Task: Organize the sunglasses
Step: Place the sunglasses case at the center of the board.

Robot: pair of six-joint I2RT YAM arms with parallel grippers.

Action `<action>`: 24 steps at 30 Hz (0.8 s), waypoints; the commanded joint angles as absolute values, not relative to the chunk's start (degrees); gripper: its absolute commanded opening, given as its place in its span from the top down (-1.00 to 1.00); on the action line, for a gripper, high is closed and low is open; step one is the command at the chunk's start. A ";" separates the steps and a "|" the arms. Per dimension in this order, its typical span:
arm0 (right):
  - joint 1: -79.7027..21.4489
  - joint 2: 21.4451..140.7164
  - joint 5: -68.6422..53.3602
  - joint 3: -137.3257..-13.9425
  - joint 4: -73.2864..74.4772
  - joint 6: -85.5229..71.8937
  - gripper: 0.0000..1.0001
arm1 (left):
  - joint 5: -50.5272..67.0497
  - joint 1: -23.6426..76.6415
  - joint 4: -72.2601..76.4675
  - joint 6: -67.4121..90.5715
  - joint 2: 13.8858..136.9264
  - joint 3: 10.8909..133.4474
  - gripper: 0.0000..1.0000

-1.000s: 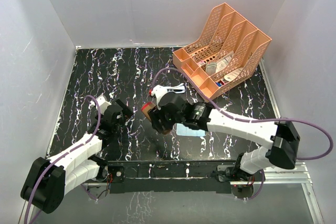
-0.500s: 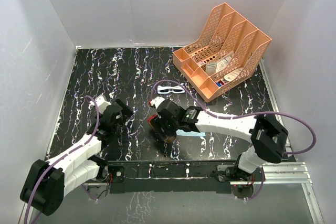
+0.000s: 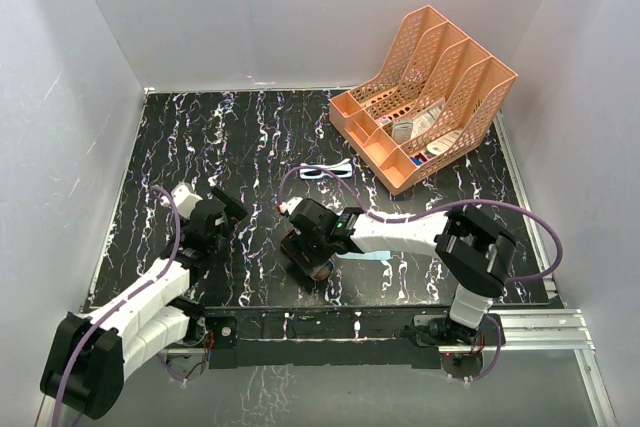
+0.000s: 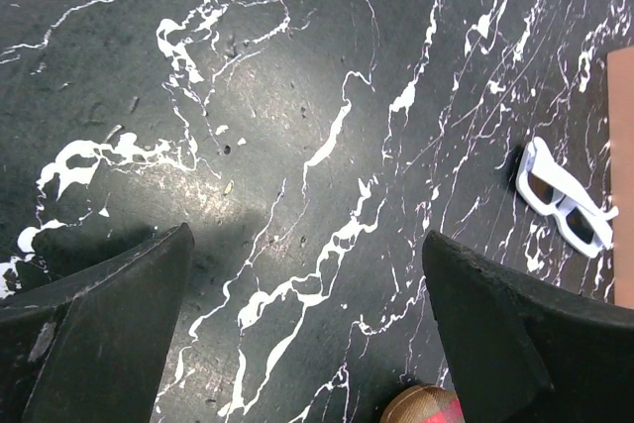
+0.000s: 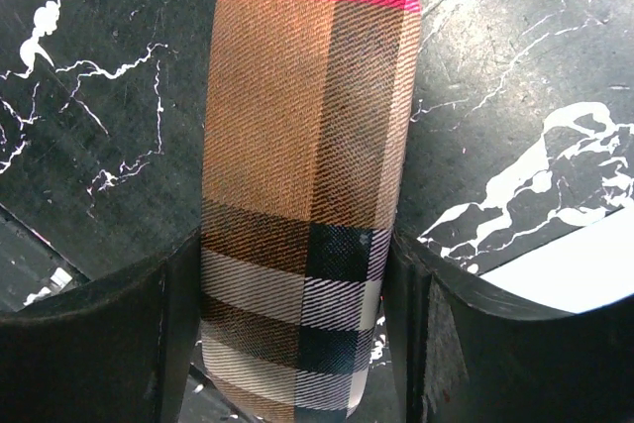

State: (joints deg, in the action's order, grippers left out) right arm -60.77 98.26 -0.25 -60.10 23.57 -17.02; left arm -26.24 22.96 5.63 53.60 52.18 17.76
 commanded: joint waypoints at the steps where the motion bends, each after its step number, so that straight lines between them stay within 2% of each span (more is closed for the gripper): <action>1: -60.95 99.25 -0.92 -61.85 19.87 -16.72 1.00 | -25.69 20.99 3.75 56.51 49.46 17.03 -0.97; 11: -61.08 103.93 -1.30 -63.11 23.00 -16.20 0.98 | -25.88 19.06 2.98 58.73 48.43 16.53 -0.97; 17: -61.05 104.72 -0.81 -64.68 25.16 -15.95 0.62 | -25.31 18.73 3.54 58.14 48.79 16.33 -0.97; 21: -61.21 105.61 -0.01 -66.47 27.66 -15.82 0.50 | -25.59 18.78 3.43 58.05 48.17 16.08 -0.97; 24: -61.48 105.09 1.11 -67.15 28.70 -15.51 0.32 | -25.49 18.66 3.92 57.88 47.69 15.84 -0.97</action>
State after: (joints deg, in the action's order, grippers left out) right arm -60.97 103.90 -0.16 -65.63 25.54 -16.29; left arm -25.80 19.18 3.81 58.02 48.90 16.73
